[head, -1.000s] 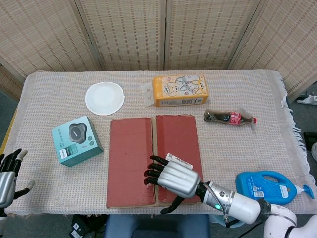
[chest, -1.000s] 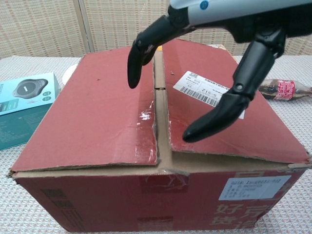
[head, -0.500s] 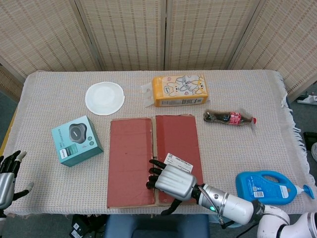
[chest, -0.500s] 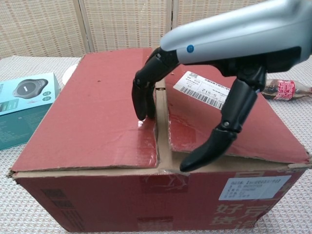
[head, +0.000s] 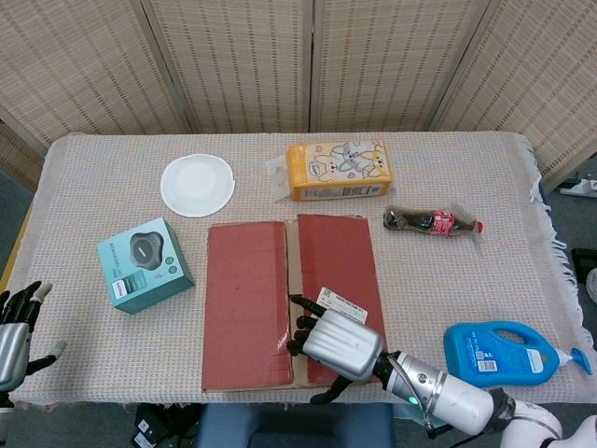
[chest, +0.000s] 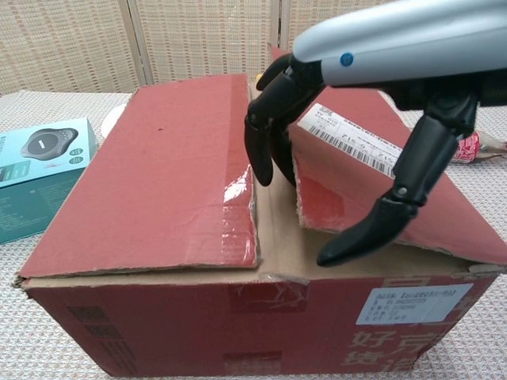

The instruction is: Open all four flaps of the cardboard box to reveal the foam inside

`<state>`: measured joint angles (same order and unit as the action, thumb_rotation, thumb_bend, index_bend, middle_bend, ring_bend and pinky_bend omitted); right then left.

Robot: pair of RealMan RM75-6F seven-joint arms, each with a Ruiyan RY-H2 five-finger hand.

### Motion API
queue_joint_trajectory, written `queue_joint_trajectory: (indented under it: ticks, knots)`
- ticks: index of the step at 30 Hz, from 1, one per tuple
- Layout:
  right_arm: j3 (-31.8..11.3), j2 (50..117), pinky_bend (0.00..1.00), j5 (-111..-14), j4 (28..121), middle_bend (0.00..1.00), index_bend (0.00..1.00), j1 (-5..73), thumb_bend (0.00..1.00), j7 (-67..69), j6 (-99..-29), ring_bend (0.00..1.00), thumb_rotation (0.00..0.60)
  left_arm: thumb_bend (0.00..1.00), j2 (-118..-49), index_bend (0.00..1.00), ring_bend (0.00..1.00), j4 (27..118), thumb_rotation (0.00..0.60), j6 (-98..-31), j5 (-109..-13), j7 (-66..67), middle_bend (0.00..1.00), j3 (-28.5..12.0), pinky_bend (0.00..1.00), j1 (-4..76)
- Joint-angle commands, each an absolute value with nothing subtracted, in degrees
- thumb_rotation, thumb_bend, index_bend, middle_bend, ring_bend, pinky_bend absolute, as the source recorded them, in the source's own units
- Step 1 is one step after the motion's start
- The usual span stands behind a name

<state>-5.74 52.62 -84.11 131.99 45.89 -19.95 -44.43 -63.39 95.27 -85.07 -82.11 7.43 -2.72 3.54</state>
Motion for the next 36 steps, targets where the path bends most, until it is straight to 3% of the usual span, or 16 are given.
queue_joint_trajectory:
  ticks: [1, 10, 19, 32, 35, 36]
  knots:
    - [-4.9, 50.2, 0.00, -87.6, 133.4, 0.50, 0.39, 43.6, 0.00, -18.2, -47.3, 0.31, 0.329, 0.28, -63.3, 0.11, 0.13, 95.2, 0.600, -85.0, -82.5, 7.2, 0.09, -2.9, 0.00, 3.8]
    - [-1.4, 41.0, 0.00, -100.7, 135.0, 0.50, 0.39, 35.6, 0.00, -9.3, -57.8, 0.32, 0.327, 0.28, -61.8, 0.13, 0.14, 95.4, 0.600, -83.0, -85.9, 3.1, 0.09, -4.1, 0.00, 7.2]
    - [1.9, 32.6, 0.00, -108.9, 132.0, 0.50, 0.39, 27.3, 0.00, 0.9, -69.5, 0.32, 0.327, 0.28, -58.6, 0.14, 0.15, 97.1, 0.600, -76.9, -89.3, -4.4, 0.10, -6.4, 0.00, 14.2]
    - [5.7, 30.8, 0.00, -109.5, 121.3, 0.50, 0.39, 16.9, 0.00, 13.6, -81.4, 0.32, 0.329, 0.28, -56.0, 0.19, 0.20, 99.8, 0.600, -69.0, -97.3, -14.0, 0.17, -9.5, 0.00, 26.7]
    - [6.2, 31.7, 0.00, -108.7, 118.7, 0.50, 0.39, 15.0, 0.00, 15.9, -83.2, 0.32, 0.329, 0.27, -56.7, 0.21, 0.22, 100.0, 0.534, -68.1, -100.3, -15.7, 0.20, -9.7, 0.00, 29.8]
    - [6.3, 32.0, 0.00, -108.4, 117.9, 0.50, 0.39, 14.5, 0.00, 16.6, -83.6, 0.32, 0.327, 0.27, -56.9, 0.22, 0.22, 100.1, 0.473, -67.6, -101.1, -16.1, 0.21, -9.7, 0.00, 30.8]
